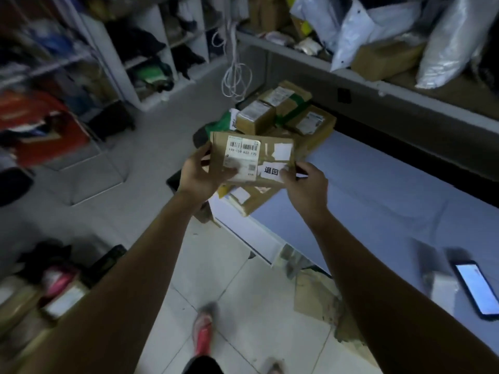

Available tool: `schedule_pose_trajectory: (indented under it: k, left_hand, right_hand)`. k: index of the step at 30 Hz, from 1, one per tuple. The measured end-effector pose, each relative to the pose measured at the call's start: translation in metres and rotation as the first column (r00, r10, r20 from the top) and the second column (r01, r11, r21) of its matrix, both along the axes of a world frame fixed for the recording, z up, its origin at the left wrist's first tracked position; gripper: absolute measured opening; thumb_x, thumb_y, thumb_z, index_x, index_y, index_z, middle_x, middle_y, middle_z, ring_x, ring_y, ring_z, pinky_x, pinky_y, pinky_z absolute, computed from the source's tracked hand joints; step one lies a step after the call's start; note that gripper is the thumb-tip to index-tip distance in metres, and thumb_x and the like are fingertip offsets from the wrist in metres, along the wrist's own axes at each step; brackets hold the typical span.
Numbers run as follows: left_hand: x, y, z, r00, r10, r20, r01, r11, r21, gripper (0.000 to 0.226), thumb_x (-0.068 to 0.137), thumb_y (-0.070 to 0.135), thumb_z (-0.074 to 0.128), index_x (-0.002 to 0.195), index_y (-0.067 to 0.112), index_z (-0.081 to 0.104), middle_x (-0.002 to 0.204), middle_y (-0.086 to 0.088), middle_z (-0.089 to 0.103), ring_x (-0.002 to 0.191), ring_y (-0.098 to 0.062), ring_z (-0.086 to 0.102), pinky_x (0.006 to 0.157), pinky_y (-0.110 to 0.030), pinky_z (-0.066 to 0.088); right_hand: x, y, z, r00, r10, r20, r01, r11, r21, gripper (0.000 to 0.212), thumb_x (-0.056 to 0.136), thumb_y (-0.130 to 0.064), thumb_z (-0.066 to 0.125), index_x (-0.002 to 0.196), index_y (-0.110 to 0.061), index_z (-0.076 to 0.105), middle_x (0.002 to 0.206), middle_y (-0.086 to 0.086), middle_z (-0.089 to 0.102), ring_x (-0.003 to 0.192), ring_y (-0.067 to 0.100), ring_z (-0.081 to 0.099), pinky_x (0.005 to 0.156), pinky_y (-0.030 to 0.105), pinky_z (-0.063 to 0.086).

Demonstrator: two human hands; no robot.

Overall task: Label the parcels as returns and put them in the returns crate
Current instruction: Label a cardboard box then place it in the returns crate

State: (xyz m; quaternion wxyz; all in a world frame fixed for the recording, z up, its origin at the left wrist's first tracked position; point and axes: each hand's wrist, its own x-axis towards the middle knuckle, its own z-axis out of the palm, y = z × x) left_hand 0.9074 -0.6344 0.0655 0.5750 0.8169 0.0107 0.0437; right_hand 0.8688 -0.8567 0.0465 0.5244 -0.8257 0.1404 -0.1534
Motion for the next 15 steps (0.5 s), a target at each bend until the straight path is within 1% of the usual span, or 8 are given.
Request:
schedule_pose_trajectory:
  k: [1, 4, 7, 9, 10, 12, 13, 15]
  left_hand:
    - [0.006, 0.023, 0.001, 1.0, 0.019, 0.003, -0.019, 1.0, -0.015, 0.056, 0.072, 0.034, 0.087, 0.121, 0.018, 0.064, 0.106, 0.009, 0.07, 0.092, 0.0, 0.066, 0.079, -0.027, 0.059]
    - [0.031, 0.094, 0.003, 0.999, 0.052, -0.008, -0.053, 0.996, -0.073, 0.05, 0.076, 0.02, 0.085, 0.121, 0.015, 0.062, 0.105, 0.011, 0.068, 0.087, 0.008, 0.064, 0.076, -0.019, 0.057]
    - [0.067, 0.168, 0.003, 0.998, 0.055, -0.004, -0.055, 0.997, -0.063, 0.051, 0.08, 0.019, 0.082, 0.125, 0.015, 0.06, 0.113, 0.008, 0.067, 0.102, -0.003, 0.063, 0.081, -0.022, 0.058]
    - [0.095, 0.208, 0.001, 1.0, 0.025, -0.012, -0.026, 0.998, -0.057, 0.049, 0.083, 0.016, 0.079, 0.127, 0.015, 0.058, 0.115, 0.007, 0.065, 0.104, -0.005, 0.062, 0.076, -0.018, 0.057]
    - [0.11, 0.225, -0.001, 1.0, 0.005, -0.018, -0.006, 0.998, -0.06, 0.045, 0.084, 0.013, 0.077, 0.124, 0.016, 0.058, 0.113, 0.009, 0.065, 0.101, -0.004, 0.061, 0.071, -0.013, 0.054]
    - [0.14, 0.254, -0.006, 0.999, -0.031, -0.041, 0.028, 0.998, -0.06, 0.04, 0.086, 0.011, 0.075, 0.12, 0.02, 0.056, 0.107, 0.015, 0.062, 0.096, 0.0, 0.059, 0.066, -0.009, 0.051]
    - [0.155, 0.267, -0.01, 0.998, -0.043, -0.046, 0.041, 0.998, -0.046, 0.039, 0.086, 0.012, 0.074, 0.12, 0.019, 0.058, 0.106, 0.016, 0.063, 0.096, -0.001, 0.06, 0.068, -0.012, 0.052]
    - [0.19, 0.288, -0.021, 0.997, -0.062, -0.053, 0.062, 0.998, -0.007, 0.039, 0.086, 0.016, 0.073, 0.123, 0.017, 0.061, 0.107, 0.014, 0.066, 0.1, -0.005, 0.062, 0.077, -0.022, 0.057]
  right_hand:
    - [0.012, 0.022, 0.001, 0.999, 0.031, -0.005, -0.031, 0.999, 0.005, 0.02, 0.087, -0.028, 0.069, 0.099, -0.014, 0.074, 0.094, -0.003, 0.075, 0.086, 0.008, 0.069, 0.059, 0.004, 0.044]
    - [0.052, 0.092, 0.006, 0.996, 0.092, -0.009, -0.092, 0.996, 0.001, 0.022, 0.086, -0.032, 0.07, 0.101, -0.016, 0.074, 0.094, -0.006, 0.075, 0.086, 0.008, 0.07, 0.069, 0.022, 0.056]
    - [0.095, 0.163, 0.007, 0.993, 0.116, -0.034, -0.115, 0.993, 0.014, 0.008, 0.084, -0.031, 0.072, 0.09, -0.028, 0.07, 0.083, -0.017, 0.069, 0.082, 0.0, 0.066, 0.073, 0.024, 0.055]
    - [0.123, 0.205, 0.0, 0.995, 0.089, -0.054, -0.087, 0.996, 0.026, 0.018, 0.079, -0.04, 0.069, 0.09, -0.026, 0.072, 0.084, -0.015, 0.072, 0.084, 0.001, 0.068, 0.078, 0.03, 0.057]
    - [0.137, 0.222, -0.005, 0.995, 0.077, -0.067, -0.076, 0.997, 0.026, 0.024, 0.078, -0.042, 0.068, 0.092, -0.023, 0.073, 0.085, -0.014, 0.073, 0.083, 0.0, 0.068, 0.078, 0.028, 0.057]
    - [0.162, 0.253, -0.014, 0.993, 0.073, -0.095, -0.071, 0.997, 0.019, 0.021, 0.081, -0.036, 0.067, 0.086, -0.016, 0.071, 0.082, -0.01, 0.072, 0.073, -0.005, 0.062, 0.067, 0.009, 0.046]
    - [0.174, 0.266, -0.016, 0.991, 0.062, -0.115, -0.062, 0.998, 0.009, 0.02, 0.082, -0.034, 0.066, 0.082, -0.015, 0.069, 0.079, -0.009, 0.07, 0.068, -0.006, 0.058, 0.06, 0.002, 0.038]
    - [0.2, 0.286, -0.022, 0.987, 0.051, -0.154, -0.049, 0.999, 0.016, 0.016, 0.085, -0.03, 0.067, 0.082, -0.014, 0.067, 0.075, -0.009, 0.065, 0.066, -0.007, 0.054, 0.056, 0.001, 0.035]
